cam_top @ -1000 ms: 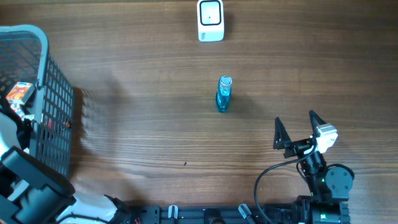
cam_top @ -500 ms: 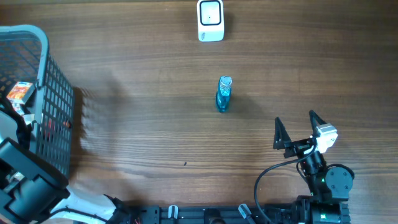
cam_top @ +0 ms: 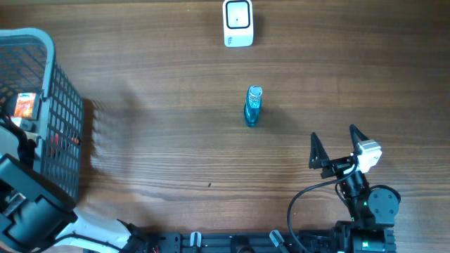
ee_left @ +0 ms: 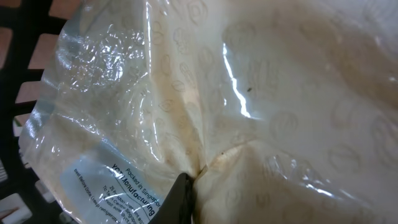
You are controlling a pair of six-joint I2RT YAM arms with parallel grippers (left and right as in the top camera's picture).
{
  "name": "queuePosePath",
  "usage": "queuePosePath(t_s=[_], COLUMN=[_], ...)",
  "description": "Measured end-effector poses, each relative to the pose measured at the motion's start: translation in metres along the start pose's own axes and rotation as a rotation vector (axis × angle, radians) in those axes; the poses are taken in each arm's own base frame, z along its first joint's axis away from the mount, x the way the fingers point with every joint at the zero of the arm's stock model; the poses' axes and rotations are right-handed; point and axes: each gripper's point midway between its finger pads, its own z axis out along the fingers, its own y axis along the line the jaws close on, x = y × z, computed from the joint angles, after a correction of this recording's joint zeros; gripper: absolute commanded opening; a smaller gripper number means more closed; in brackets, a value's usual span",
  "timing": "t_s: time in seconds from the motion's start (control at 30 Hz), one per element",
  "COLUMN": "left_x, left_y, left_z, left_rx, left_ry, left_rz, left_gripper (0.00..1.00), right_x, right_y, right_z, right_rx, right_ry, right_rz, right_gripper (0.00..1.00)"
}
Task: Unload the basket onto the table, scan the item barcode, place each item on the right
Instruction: 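Return the left gripper to the basket and grasp the clear bag, then place the clear bag on the table left of the bottle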
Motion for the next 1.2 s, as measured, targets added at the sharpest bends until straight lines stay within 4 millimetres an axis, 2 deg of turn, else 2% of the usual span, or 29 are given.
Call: queuePosePath(t_s=[0.07, 0.13, 0.2, 0.3, 0.33, 0.37, 0.4, 0.47, 0.53, 0.6, 0.7, 0.77, 0.8, 0.83, 0.9, 0.97, 1.0, 1.07, 1.1, 1.17, 1.2], left_x=[-0.003, -0.009, -0.027, -0.061, -0.07, -0.072, -0.072, -0.064, -0.056, -0.033, 0.005, 0.04, 0.064, 0.075, 0.119, 0.144, 0.153, 0.164, 0.175, 0.182, 0.183], left_y=[-0.012, -0.026, -0.032, -0.023, -0.014, -0.006, -0.002, 0.004, 0.006, 0.005, -0.006, -0.026, -0.047, -0.056, -0.114, -0.17, -0.198, -0.234, -0.261, -0.3, -0.308], left_z=[-0.008, -0.025, -0.062, -0.156, -0.204, -0.24, -0.264, -0.312, -0.343, -0.393, -0.437, -0.462, -0.467, -0.468, -0.454, -0.44, -0.43, -0.412, -0.396, -0.359, -0.348], left_rx=[0.084, 0.171, 0.239, 0.359, 0.424, 0.469, 0.504, 0.579, 0.639, 0.76, 0.95, 1.106, 1.195, 1.236, 1.36, 1.391, 1.382, 1.334, 1.282, 1.131, 1.086], left_ry=[-0.018, -0.045, -0.142, -0.423, -0.575, -0.686, -0.761, -0.904, -0.999, -1.131, -1.188, -1.169, -1.099, -1.06, -0.783, -0.573, -0.488, -0.391, -0.327, -0.261, -0.245], left_rz=[-0.005, 0.002, -0.009, -0.071, -0.095, -0.107, -0.113, -0.106, -0.084, -0.03, 0.012, 0.089, 0.156, 0.191, 0.368, 0.523, 0.587, 0.655, 0.707, 0.746, 0.744], left_gripper=[0.04, 0.04, 0.04, 0.04, 0.04, 0.04, 0.04, 0.04, 0.04, 0.04, 0.04, 0.04, 0.04, 0.04, 0.04, 0.04, 0.04, 0.04, 0.04, 0.04, 0.04], right_x=[0.0, 0.0, 0.0, 0.0, 0.0, 0.0, 0.0, 0.0, 0.0, 0.0, 0.0, 0.0, 0.0, 0.0, 0.0, 0.0, 0.0, 0.0, 0.0, 0.0, 0.0], right_y=[0.0, 0.0, 0.0, 0.0, 0.0, 0.0, 0.0, 0.0, 0.0, 0.0, 0.0, 0.0, 0.0, 0.0, 0.0, 0.0, 0.001, 0.001, 0.001, 0.001, 0.001], right_z=[0.0, 0.0, 0.0, 0.0, 0.0, 0.0, 0.0, 0.0, 0.0, 0.0, 0.0, 0.0, 0.0, 0.0, 0.0, 0.0, 0.0, 0.0, 0.0, 0.0, 0.0], right_rx=[0.0, 0.0, 0.0, 0.0, 0.0, 0.0, 0.0, 0.0, 0.0, 0.0, 0.0, 0.0, 0.0, 0.0, 0.0, -0.002, -0.002, -0.002, -0.002, -0.002, -0.003], right_ry=[0.0, 0.0, 0.0, 0.0, 0.0, 0.0, 0.0, 0.0, 0.0, 0.0, 0.0, 0.0, 0.0, 0.0, 0.001, 0.0, -0.001, -0.001, -0.001, 0.0, 0.0], right_rz=[0.0, 0.0, 0.0, 0.0, 0.0, 0.0, 0.0, 0.0, 0.0, 0.0, 0.0, 0.0, 0.0, 0.0, 0.0, 0.0, 0.0, 0.0, 0.0, -0.001, 0.0], right_gripper=[1.0, 1.0, 1.0, 1.0, 1.0, 1.0, 1.0, 1.0, 1.0, 1.0, 1.0, 1.0, 1.0, 1.0, 1.0, 1.0, 1.0, 1.0, 1.0, 1.0, 1.0])
